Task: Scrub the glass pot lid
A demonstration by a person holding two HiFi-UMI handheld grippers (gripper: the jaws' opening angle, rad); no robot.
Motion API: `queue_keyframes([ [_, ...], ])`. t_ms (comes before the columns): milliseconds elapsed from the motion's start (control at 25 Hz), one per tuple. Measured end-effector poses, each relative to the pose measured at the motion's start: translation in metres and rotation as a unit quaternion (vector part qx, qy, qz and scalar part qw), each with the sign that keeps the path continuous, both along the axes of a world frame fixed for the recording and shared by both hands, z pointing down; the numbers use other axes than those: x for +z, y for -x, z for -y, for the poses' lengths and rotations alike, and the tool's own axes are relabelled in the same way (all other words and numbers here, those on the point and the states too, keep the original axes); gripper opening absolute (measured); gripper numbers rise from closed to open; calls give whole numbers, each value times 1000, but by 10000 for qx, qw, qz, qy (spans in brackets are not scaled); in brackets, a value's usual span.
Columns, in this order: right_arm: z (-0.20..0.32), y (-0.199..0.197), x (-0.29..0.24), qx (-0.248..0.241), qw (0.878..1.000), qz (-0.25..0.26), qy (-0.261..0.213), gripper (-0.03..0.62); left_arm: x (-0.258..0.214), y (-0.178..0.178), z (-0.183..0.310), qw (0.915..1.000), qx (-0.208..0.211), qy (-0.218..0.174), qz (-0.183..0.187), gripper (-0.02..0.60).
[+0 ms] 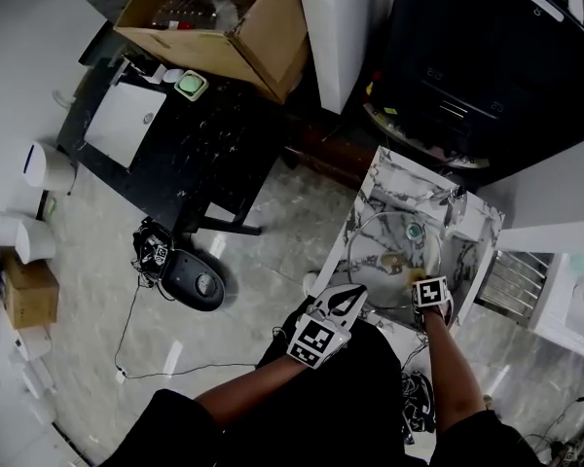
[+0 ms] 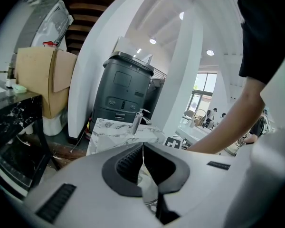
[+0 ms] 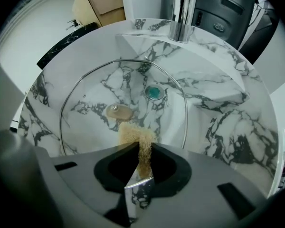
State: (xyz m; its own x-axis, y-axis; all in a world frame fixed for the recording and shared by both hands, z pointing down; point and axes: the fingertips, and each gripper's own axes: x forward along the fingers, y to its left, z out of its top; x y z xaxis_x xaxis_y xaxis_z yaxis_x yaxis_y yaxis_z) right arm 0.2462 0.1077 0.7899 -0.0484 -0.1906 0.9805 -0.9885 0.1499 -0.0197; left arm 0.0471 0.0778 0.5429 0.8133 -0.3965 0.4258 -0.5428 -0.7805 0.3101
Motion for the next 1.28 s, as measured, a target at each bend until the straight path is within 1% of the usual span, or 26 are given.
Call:
queue_keyframes([
  [240, -11, 11, -1, -36, 9998, 44, 191, 63, -1, 6, 2, 10000, 26, -37, -43, 17],
  [360, -15, 21, 3, -185, 9995, 55, 242, 63, -2, 9, 3, 10000, 46, -40, -62, 17],
  [480, -12, 28, 6, -339, 9993, 33, 182, 63, -4, 11, 7, 9999, 37, -55, -98, 17],
  [520, -14, 32, 7, -351, 9991, 88, 233, 63, -4, 12, 9, 9999, 36, -61, -109, 17],
  [600, -23, 45, 5, -298, 9980, 298, 481, 63, -5, 13, 12, 9999, 40, -65, -133, 17],
  [720, -20, 45, 2, -396, 9979, 169, 486, 63, -7, 15, 14, 9998, 74, -66, -157, 17],
  [800, -23, 52, 1, -406, 9970, 254, 602, 63, -7, 16, 16, 9998, 102, -63, -160, 17],
  [960, -15, 57, 0, -537, 9972, 208, 473, 63, -4, 22, 18, 9998, 129, -34, -179, 17],
  [1040, -17, 63, -2, -558, 9965, 210, 588, 62, -3, 25, 21, 9997, 134, -28, -192, 17],
  [1120, -20, 75, -1, -581, 9952, 376, 696, 63, -2, 28, 24, 9997, 128, -22, -215, 17],
  [1160, -18, 84, 0, -639, 9945, 504, 664, 63, -2, 30, 26, 9997, 124, -21, -225, 17],
  [1200, -15, 89, 0, -755, 9939, 512, 620, 61, -2, 32, 28, 9997, 123, -20, -233, 17],
  [1280, -11, 85, -2, -1034, 9926, 176, 612, 62, -2, 35, 30, 9996, 135, -19, -252, 17],
])
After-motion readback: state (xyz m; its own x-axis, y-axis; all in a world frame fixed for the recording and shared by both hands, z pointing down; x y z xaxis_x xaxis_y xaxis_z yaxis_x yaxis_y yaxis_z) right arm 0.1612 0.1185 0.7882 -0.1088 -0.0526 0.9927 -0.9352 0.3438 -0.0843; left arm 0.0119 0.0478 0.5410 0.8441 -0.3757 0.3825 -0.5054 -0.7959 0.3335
